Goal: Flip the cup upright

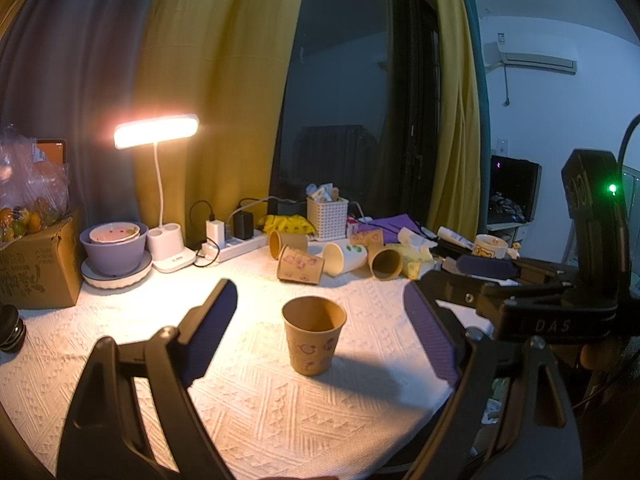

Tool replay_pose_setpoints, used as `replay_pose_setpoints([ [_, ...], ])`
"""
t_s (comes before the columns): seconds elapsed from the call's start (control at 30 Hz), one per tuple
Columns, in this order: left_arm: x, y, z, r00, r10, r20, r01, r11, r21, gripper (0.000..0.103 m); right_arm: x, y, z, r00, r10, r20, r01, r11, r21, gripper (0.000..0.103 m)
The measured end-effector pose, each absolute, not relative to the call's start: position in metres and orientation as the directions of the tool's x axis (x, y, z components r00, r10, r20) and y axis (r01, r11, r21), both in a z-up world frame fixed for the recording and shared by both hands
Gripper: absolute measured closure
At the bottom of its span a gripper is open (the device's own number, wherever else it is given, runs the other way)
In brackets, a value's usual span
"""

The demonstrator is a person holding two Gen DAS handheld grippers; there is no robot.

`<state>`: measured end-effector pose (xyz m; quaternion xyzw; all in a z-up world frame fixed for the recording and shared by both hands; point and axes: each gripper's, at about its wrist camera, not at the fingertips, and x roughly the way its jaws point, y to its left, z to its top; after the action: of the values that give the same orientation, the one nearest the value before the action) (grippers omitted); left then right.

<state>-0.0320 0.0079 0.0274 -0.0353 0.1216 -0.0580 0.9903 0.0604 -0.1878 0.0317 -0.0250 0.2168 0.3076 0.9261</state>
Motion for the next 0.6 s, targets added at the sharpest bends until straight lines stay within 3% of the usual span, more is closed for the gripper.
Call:
replay_pose_setpoints([
  [0.6,-0.0318,0.007,0.0271,0.963,-0.123,-0.239,0.105,0.991,-0.085,0.017,0.0611,-0.1864,0.0299,0.717,0.557,-0.419,-0.579,0.81,0.086,0.023],
])
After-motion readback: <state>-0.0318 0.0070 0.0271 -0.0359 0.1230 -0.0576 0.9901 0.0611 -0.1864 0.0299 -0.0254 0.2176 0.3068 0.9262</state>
